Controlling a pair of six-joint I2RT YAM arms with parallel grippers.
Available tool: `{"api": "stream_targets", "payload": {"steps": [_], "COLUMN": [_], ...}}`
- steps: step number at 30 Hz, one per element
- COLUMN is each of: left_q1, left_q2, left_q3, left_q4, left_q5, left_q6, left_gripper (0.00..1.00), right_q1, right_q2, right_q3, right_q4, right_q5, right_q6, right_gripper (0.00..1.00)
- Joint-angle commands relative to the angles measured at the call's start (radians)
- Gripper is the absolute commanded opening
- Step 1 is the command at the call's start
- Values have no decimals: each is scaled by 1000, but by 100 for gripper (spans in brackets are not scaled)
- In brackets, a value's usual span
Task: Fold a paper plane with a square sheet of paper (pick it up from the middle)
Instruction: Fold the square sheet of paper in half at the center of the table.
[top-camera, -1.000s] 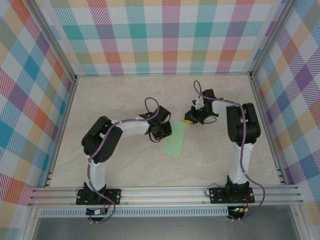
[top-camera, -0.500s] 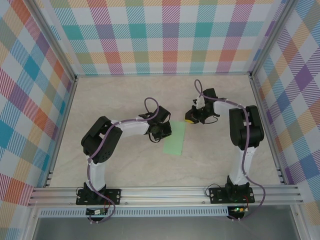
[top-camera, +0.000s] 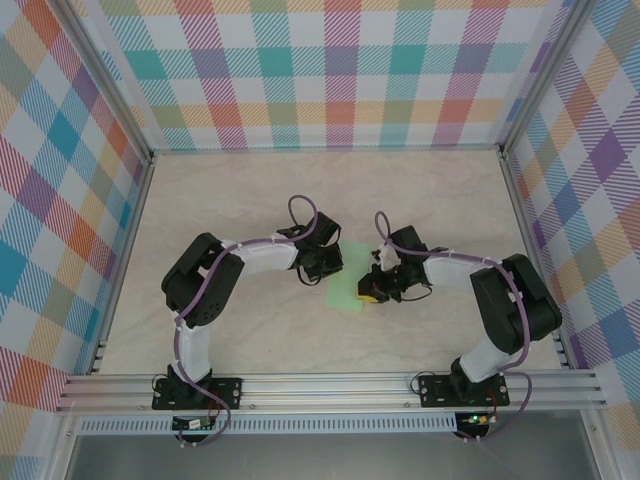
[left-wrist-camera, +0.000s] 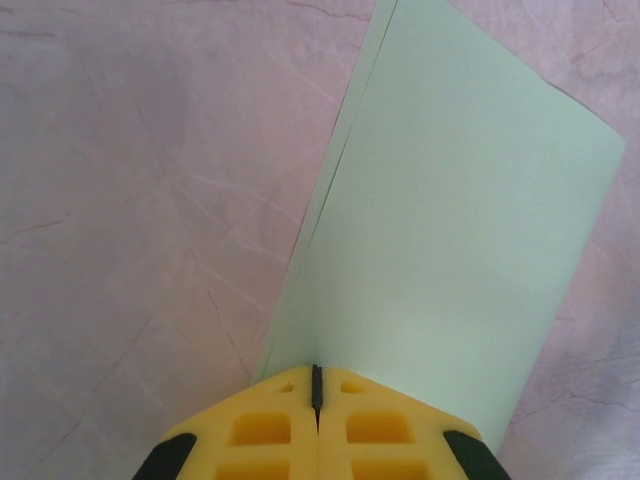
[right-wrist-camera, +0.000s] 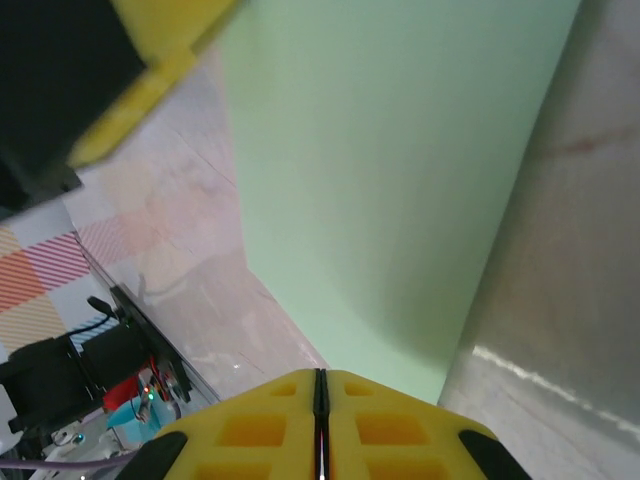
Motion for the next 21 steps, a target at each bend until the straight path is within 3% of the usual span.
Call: {"api": "stream_targets", "payload": {"steps": [1, 12, 21], "left_q1": [-9, -9, -9], "left_q2": [4, 5, -31], "left_q3": [-30, -28, -41], "left_q4": [-106, -108, -135], "left_q5": [-14, -14, -56], "left_q6": [9, 7, 5], "left_gripper": [0, 0, 0], "right_q1": [12, 14, 16], "right_q2": [-5, 97, 101], "right_q3": [-17, -74, -19], "right_q4": [74, 28, -28], "right_q5": [-15, 7, -16], "right_q6": [38, -35, -102], "right_gripper": [10, 9, 9]}}
